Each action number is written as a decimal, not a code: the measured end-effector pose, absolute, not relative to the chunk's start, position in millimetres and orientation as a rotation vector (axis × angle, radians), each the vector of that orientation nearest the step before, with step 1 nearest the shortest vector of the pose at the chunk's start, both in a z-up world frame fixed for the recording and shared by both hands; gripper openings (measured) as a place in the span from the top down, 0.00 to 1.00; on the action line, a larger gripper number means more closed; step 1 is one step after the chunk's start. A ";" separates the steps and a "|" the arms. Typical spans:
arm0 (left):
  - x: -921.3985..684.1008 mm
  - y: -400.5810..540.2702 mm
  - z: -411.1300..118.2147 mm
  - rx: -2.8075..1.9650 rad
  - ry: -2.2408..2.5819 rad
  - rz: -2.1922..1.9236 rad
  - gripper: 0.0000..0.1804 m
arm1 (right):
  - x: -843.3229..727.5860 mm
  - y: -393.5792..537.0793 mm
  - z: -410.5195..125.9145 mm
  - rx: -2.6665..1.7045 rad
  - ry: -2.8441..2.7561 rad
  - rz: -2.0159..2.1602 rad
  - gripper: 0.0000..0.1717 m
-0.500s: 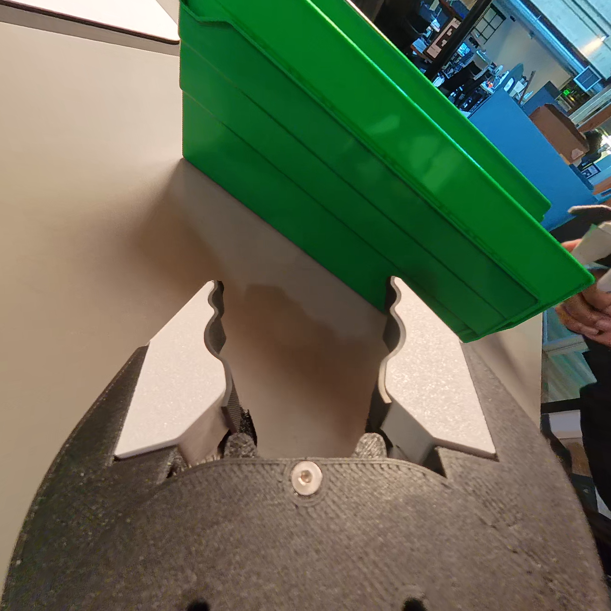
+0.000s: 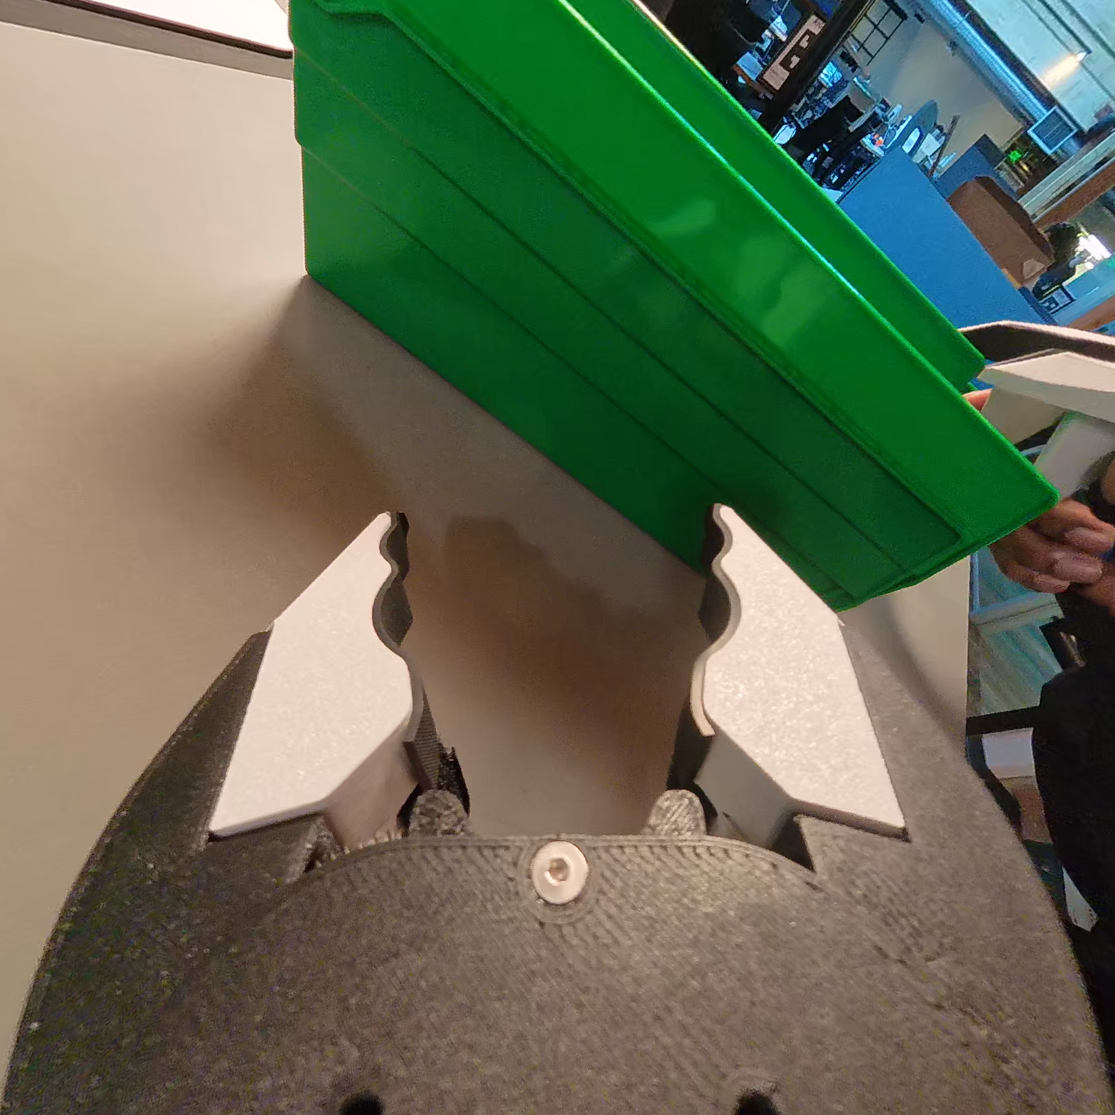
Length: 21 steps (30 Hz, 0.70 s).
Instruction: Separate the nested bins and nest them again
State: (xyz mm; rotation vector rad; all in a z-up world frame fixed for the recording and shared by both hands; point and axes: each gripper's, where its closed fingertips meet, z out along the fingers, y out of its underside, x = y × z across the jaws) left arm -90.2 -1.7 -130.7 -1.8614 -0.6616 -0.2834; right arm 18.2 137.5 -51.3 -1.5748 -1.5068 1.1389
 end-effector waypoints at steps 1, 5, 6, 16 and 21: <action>-90.0 -1.6 -130.8 -1.863 -0.659 -0.281 0.46 | 18.4 134.8 -50.6 -1.561 -1.511 1.138 0.76; -90.0 -1.3 -131.0 -1.863 -0.658 -0.278 0.46 | 19.5 129.9 -51.2 -1.532 -1.532 1.099 0.76; -90.2 -1.4 -130.9 -1.862 -0.659 -0.279 0.46 | 19.9 128.0 -51.2 -1.524 -1.543 1.096 0.76; -100.1 -7.4 -121.4 -1.792 -0.715 -0.321 0.46 | 27.5 74.1 -51.1 -1.454 -1.697 1.362 0.82; -100.5 -10.8 -110.9 -1.773 -0.713 -0.315 0.46 | 35.0 78.2 -31.7 -1.465 -1.656 1.481 0.81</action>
